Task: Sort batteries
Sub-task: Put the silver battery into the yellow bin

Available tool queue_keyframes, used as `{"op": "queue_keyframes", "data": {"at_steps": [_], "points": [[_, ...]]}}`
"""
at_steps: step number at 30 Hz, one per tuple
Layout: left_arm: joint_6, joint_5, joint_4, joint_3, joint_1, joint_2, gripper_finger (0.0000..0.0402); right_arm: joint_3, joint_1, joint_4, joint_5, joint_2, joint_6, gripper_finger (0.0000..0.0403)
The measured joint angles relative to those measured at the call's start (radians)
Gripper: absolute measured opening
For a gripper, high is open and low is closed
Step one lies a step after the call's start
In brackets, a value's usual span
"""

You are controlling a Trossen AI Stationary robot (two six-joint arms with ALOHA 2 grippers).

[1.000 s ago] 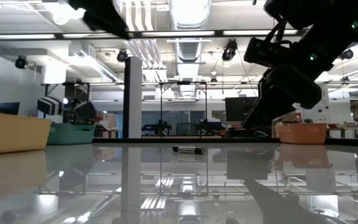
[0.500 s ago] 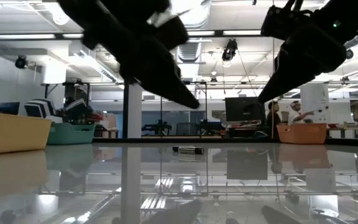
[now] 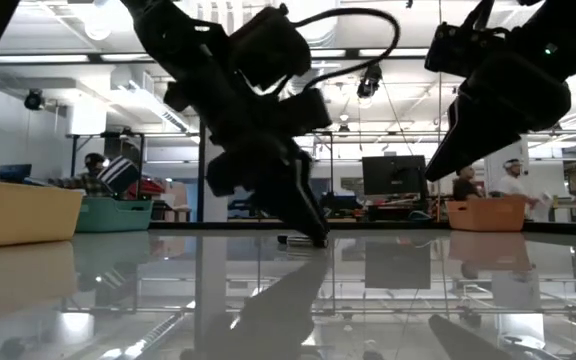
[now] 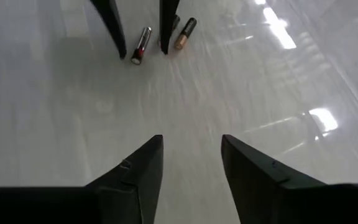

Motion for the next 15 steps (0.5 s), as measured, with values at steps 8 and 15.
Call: {"op": "queue_keyframes", "data": {"at_steps": [8,15], "points": [[-0.005,0.051,-0.007,0.027,0.000,0.053,0.0141,0.000,0.002,0.000,0.000,0.004,0.012,0.0160],[-0.029,0.111,-0.044,0.027,0.000,0.053,0.0042,-0.001,0.002,0.000,0.000,0.005,0.005,0.0149]]}}
